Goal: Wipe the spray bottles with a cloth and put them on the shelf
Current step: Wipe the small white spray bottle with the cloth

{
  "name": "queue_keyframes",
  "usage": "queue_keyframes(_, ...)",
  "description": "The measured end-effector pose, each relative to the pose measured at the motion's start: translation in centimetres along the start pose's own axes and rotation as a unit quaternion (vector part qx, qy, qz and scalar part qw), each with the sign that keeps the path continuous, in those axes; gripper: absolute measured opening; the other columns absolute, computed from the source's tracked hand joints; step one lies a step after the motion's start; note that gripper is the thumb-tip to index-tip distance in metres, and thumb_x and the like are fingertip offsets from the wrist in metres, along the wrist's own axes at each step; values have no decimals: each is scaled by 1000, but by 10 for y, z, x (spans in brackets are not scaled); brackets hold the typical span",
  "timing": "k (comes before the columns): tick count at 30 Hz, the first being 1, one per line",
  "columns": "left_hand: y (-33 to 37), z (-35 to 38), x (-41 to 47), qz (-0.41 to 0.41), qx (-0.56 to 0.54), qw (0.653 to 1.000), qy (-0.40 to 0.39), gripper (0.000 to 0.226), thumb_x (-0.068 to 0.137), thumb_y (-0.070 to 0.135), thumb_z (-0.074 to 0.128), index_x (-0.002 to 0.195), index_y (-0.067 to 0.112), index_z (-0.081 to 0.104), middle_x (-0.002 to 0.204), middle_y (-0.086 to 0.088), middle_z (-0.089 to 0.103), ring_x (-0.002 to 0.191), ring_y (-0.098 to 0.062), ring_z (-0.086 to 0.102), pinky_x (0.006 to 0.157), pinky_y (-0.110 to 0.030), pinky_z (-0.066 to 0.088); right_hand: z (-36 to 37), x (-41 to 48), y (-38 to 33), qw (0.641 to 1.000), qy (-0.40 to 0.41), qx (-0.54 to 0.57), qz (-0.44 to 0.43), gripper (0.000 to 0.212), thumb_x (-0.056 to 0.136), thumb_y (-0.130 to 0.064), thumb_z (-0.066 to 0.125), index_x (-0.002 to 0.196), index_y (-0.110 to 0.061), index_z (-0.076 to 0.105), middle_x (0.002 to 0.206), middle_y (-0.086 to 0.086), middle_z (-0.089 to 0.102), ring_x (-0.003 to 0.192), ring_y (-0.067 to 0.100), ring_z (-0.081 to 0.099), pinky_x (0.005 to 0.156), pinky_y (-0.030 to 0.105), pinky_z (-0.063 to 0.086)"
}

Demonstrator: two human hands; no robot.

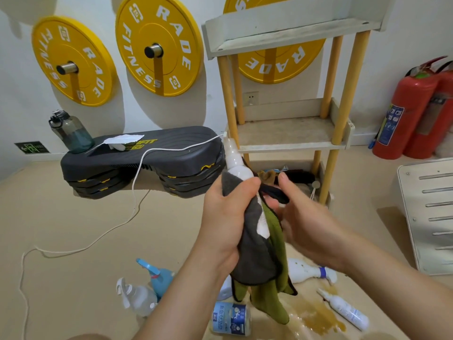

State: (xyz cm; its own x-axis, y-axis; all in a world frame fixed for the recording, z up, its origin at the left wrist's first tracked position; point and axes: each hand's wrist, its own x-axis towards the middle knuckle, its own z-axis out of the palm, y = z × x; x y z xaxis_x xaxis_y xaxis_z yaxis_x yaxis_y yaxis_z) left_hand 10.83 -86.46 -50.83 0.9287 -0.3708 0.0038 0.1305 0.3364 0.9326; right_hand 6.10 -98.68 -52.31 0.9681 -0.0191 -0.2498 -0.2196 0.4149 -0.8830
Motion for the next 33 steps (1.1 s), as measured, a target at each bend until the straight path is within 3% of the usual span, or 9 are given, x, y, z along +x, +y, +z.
queue_keyframes(5, 3, -11, 4, 142, 173, 974, 31, 32, 65, 31, 72, 89, 11, 67, 84, -9, 71, 79, -21, 66, 75, -40, 55, 9, -7, 7, 991, -97, -96, 8, 63, 85, -67, 52, 137, -33, 55, 129, -3, 67, 121, 15, 63, 111, 41, 44)
queue_keyframes(8, 4, -16, 6, 135, 168, 976, 41, 19, 75, 27, 71, 91, 19, 63, 77, 4, 66, 76, -13, 63, 72, -35, 51, 11, -14, 3, 976, -109, -178, -64, 40, 88, -35, 68, 127, -28, 61, 114, -5, 73, 104, 10, 69, 93, 29, 56)
queue_keyframes(11, 13, -21, 12, 75, 106, 991, 39, 32, 86, 12, 70, 115, 21, 60, 81, 6, 68, 79, -10, 66, 69, -29, 53, 12, -15, 2, 965, -46, -232, -115, 20, 87, -18, 73, 107, -19, 68, 82, -6, 73, 74, 6, 68, 67, 22, 56)
queue_keyframes(14, 14, -22, 14, 49, 136, 989, 24, 13, 93, 17, 64, 105, 19, 66, 84, 0, 68, 83, -16, 65, 71, -35, 55, 7, -10, 9, 908, 46, -382, -167, 26, 87, -24, 75, 109, -25, 63, 86, -9, 70, 79, 6, 67, 72, 29, 56)
queue_keyframes(18, 3, -24, 16, 132, 221, 965, 57, 11, 88, 31, 71, 98, 34, 68, 90, 4, 70, 86, -9, 67, 73, -33, 56, 5, -8, 15, 854, 79, -472, -202, 31, 92, -30, 67, 121, -33, 54, 94, -16, 66, 87, 2, 62, 74, 22, 51)
queue_keyframes(21, 0, -29, 20, 188, 282, 933, 120, 20, 83, 35, 76, 100, 37, 67, 93, 2, 67, 81, -3, 61, 75, -30, 55, -3, -4, 11, 878, 104, -437, -164, 13, 94, -26, 64, 105, -29, 70, 86, -10, 72, 84, 7, 65, 79, 36, 55)
queue_keyframes(24, 0, -33, 21, 188, 271, 934, 134, 17, 83, 40, 75, 88, 25, 67, 77, 8, 68, 74, -6, 63, 68, -33, 54, -7, -3, 5, 911, 102, -381, -124, 16, 96, -26, 63, 86, -26, 75, 70, -12, 70, 71, 5, 64, 67, 23, 52)
queue_keyframes(30, 16, -38, 21, 255, 289, 898, 214, 13, 91, 35, 67, 93, 26, 59, 78, 18, 65, 74, 5, 62, 67, -13, 45, -12, -7, -9, 919, 141, -321, -179, 15, 94, -29, 65, 90, -24, 78, 81, -6, 76, 78, 7, 71, 73, 29, 58)
queue_keyframes(33, 19, -46, 25, 244, 292, 896, 230, 23, 88, 43, 67, 98, 24, 56, 85, 13, 66, 80, 2, 63, 76, -27, 51, -8, -14, -17, 950, 129, -215, -188, 17, 96, -27, 62, 94, -23, 78, 87, 3, 77, 85, 21, 72, 75, 35, 60)
